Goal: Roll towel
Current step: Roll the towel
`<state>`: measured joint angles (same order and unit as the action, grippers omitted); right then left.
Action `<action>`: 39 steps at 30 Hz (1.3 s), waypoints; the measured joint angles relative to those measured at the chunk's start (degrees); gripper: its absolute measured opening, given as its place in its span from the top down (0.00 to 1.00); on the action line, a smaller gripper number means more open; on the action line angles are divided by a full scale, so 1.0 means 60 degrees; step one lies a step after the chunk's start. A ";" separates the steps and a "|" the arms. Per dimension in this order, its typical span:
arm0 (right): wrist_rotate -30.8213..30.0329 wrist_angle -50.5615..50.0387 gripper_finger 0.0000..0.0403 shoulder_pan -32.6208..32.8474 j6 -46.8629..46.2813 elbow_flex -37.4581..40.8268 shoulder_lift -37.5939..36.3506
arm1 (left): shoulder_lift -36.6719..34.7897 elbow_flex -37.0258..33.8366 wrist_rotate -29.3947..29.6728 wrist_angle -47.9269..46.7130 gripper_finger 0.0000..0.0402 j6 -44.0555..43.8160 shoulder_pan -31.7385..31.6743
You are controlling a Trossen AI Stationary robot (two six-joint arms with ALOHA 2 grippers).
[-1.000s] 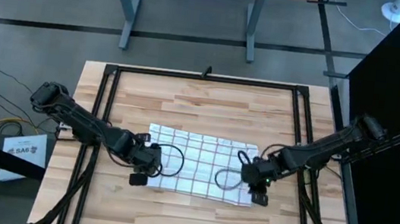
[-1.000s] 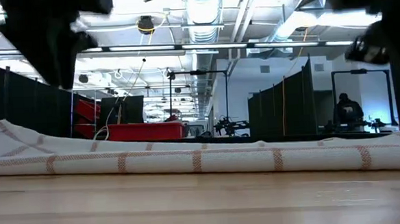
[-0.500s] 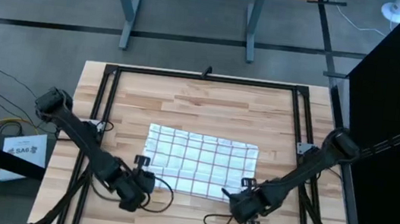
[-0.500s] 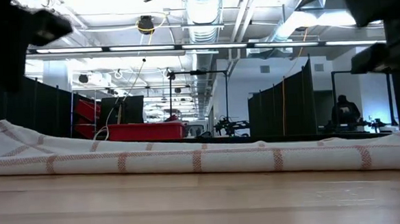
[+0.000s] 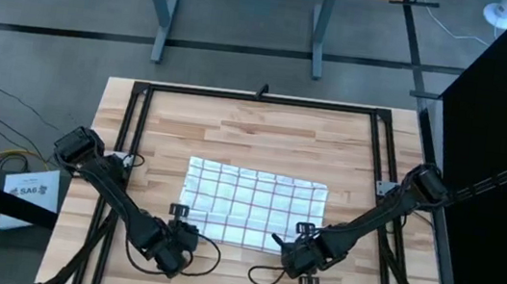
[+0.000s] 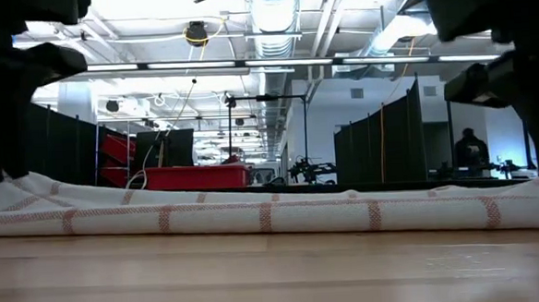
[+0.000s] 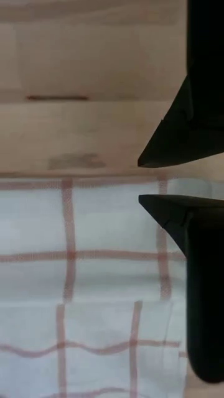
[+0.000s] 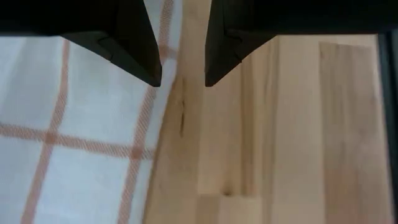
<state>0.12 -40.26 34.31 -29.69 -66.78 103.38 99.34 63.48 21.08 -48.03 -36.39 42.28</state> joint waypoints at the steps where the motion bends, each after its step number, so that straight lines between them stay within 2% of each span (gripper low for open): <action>1: -0.0022 0.0015 0.72 -0.0036 -0.0004 0.0076 0.0010 | 0.0052 0.0000 0.0067 -0.0007 0.84 0.0003 0.0000; 11: -0.0051 0.0222 0.72 -0.0369 -0.0040 0.0302 0.0014 | 0.1028 0.0000 -0.0026 0.0417 0.84 0.0018 -0.0034; 29: -0.0153 0.0498 0.72 -0.0114 -0.0295 0.0251 0.1023 | 0.1130 0.0000 -0.0035 0.0608 0.84 0.0003 -0.0236; 32: -0.0165 0.0446 0.79 -0.0118 -0.0367 0.0251 0.1033 | 0.1130 0.0000 -0.0056 0.0663 0.91 -0.0032 -0.0279; 35: -0.0118 0.0517 0.95 -0.0104 -0.0567 0.0258 0.1041 | 0.1130 0.0000 -0.0264 0.0679 0.98 -0.0033 -0.0291; 39: 0.0118 0.0740 0.99 0.0040 -0.1329 0.0276 0.1036 | 0.1070 0.0000 -0.0597 0.0674 1.00 -0.0407 -0.0288</action>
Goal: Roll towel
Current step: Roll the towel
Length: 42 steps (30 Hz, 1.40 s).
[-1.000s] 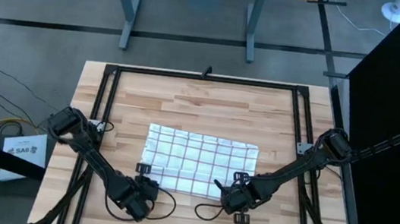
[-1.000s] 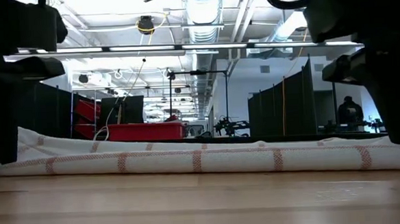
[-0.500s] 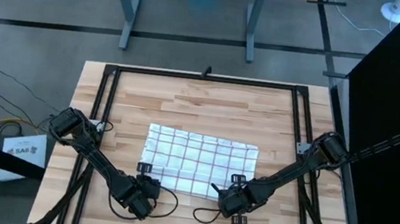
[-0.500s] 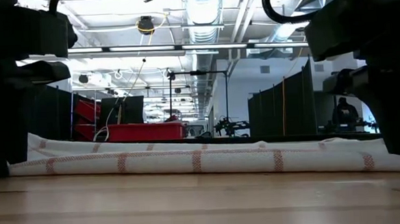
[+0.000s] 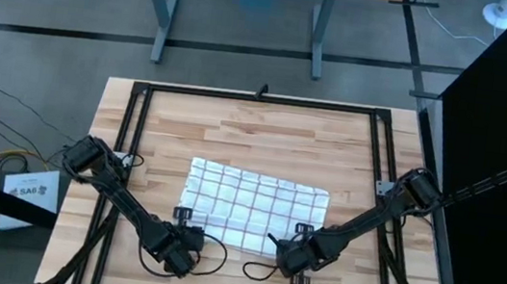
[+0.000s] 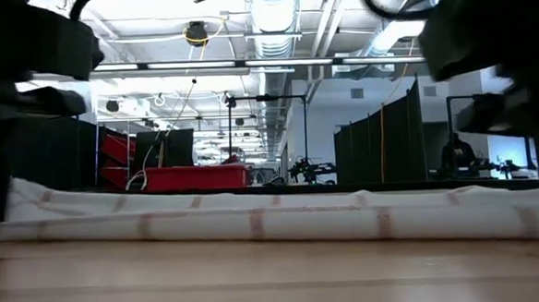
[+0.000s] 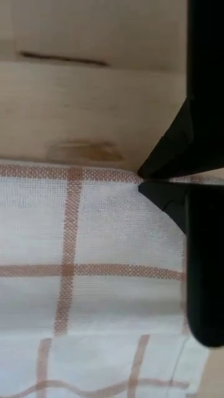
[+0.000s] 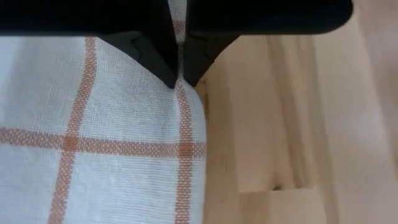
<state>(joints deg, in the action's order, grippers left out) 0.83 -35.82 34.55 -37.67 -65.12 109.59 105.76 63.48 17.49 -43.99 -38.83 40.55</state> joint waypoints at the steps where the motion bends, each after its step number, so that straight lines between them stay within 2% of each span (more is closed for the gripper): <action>1: 0.0086 0.0163 0.99 0.0104 -0.0197 0.0006 -0.0044 | -0.0028 0.0006 -0.0267 0.0012 1.00 -0.0114 0.0014; 8: 0.0425 0.0796 1.00 0.0695 -0.1440 0.0065 -0.0579 | -0.0499 0.0273 -0.1400 0.0112 1.00 -0.0500 0.0112; 18: 0.0465 0.0737 1.00 0.0822 -0.2171 0.0040 -0.1857 | -0.1989 0.0317 -0.1974 -0.0498 1.00 -0.0181 -0.0463; 25: 0.0395 -0.0132 1.00 0.0301 -0.1957 0.0036 -0.2024 | -0.2508 0.0317 -0.2026 -0.1422 1.00 0.1260 -0.1516; 36: 0.0383 -0.1344 1.00 -0.0760 -0.1063 0.0048 -0.2080 | -0.2602 0.0286 -0.2116 -0.1800 1.00 0.4389 -0.3412; 42: 0.0381 -0.0511 1.00 -0.1186 -0.1080 0.1014 -0.2456 | -0.2602 -0.0535 -0.2459 -0.1347 1.00 0.5579 -0.4434</action>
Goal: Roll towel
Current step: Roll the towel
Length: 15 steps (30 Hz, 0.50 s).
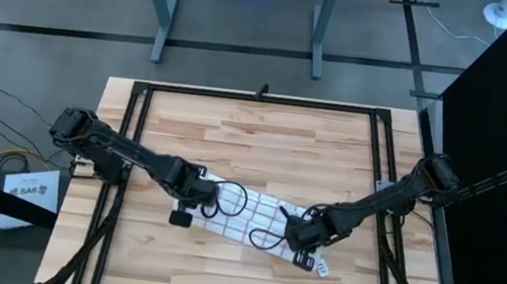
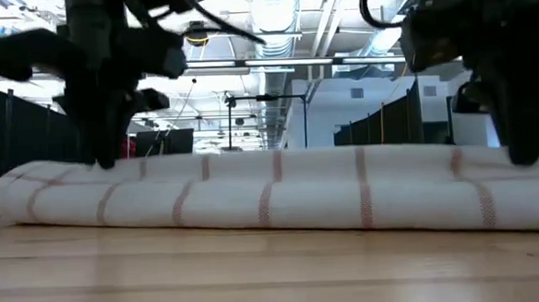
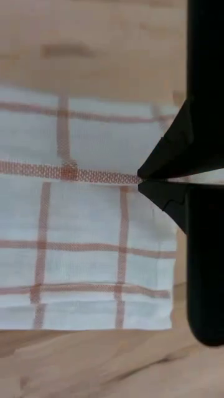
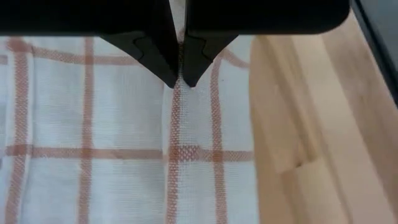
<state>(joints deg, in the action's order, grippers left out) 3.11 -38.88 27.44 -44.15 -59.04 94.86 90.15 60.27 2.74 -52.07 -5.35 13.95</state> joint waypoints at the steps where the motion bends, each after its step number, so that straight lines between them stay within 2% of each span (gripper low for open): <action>1: -0.0006 0.0279 1.00 -0.0070 -0.0088 0.0264 -0.0113 | 0.0002 -0.0187 -0.0052 0.0221 1.00 0.0151 -0.0117; 5: 0.0214 0.1324 1.00 -0.0471 -0.0207 0.1092 -0.0439 | 0.0007 -0.0644 -0.0200 0.0994 1.00 0.0699 -0.0500; 8: 0.0246 0.1508 1.00 -0.0725 -0.0166 0.1457 -0.0479 | 0.0008 -0.0914 -0.0204 0.1325 1.00 0.0948 -0.0747; 15: 0.0467 0.2616 1.00 -0.0837 -0.0527 0.2404 -0.0466 | 0.0007 -0.1334 -0.0243 0.1886 1.00 0.1264 -0.1210</action>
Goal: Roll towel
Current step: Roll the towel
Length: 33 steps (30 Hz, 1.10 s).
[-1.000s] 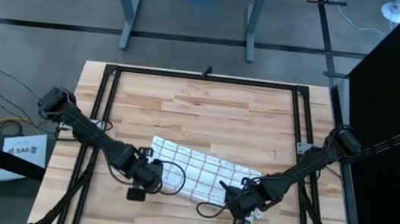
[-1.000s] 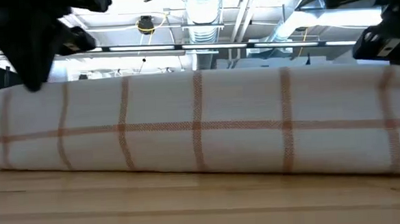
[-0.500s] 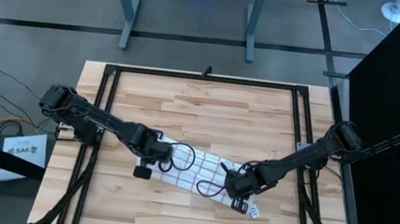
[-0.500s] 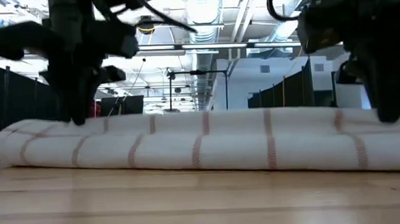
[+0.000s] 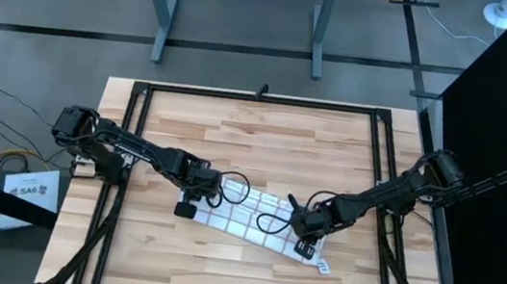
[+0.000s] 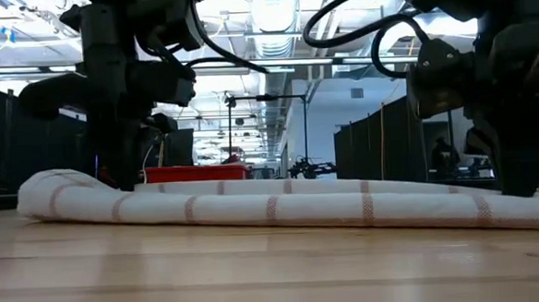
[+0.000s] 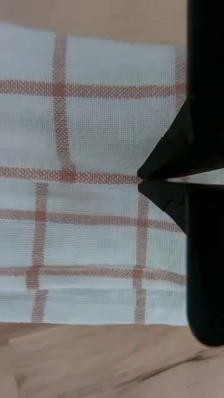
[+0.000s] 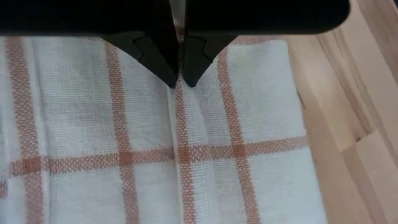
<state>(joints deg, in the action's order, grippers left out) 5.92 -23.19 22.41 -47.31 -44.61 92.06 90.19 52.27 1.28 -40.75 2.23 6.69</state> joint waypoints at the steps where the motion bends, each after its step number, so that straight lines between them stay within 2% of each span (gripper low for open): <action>1: 0.0003 0.0055 1.00 0.0000 -0.0112 0.0049 -0.0007 | 0.0000 -0.0053 0.0001 0.0037 1.00 -0.0033 -0.0025; 5: 0.0003 0.0007 0.98 0.0000 -0.0235 0.0036 -0.0012 | 0.0000 -0.0135 0.0003 0.0138 0.99 -0.0092 -0.0046; 9: 0.0071 -0.0826 0.89 -0.0001 -0.0242 -0.0121 -0.0269 | 0.0000 -0.0091 0.0111 -0.0182 0.96 -0.0247 -0.0050; 13: -0.0125 -0.1785 0.82 -0.0076 -0.0218 -0.0372 -0.1084 | 0.0003 0.0353 0.0447 -0.0817 0.92 -0.0348 -0.0050; 19: -0.0439 -0.2394 0.80 -0.0049 -0.0364 -0.0387 -0.2398 | 0.0004 0.1236 0.0644 -0.1477 0.91 -0.0485 -0.0032; 22: -0.0700 -0.1808 0.80 0.0187 -0.0323 -0.0387 -0.2696 | 0.0004 0.1690 0.0596 -0.1374 0.91 -0.0719 0.0112; 27: -0.1021 -0.1039 0.80 0.0664 -0.0071 -0.0405 -0.2043 | 0.0004 0.1459 -0.0245 -0.0550 0.91 -0.0771 0.0482; 33: -0.1064 -0.1092 0.80 0.1289 -0.0111 -0.0363 -0.0852 | 0.0004 0.0629 -0.0282 -0.0517 0.91 -0.1293 0.0682</action>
<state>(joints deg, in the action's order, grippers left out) -0.47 -29.74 30.15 -47.98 -46.79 86.95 90.21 56.04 -0.41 -43.85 -5.53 10.78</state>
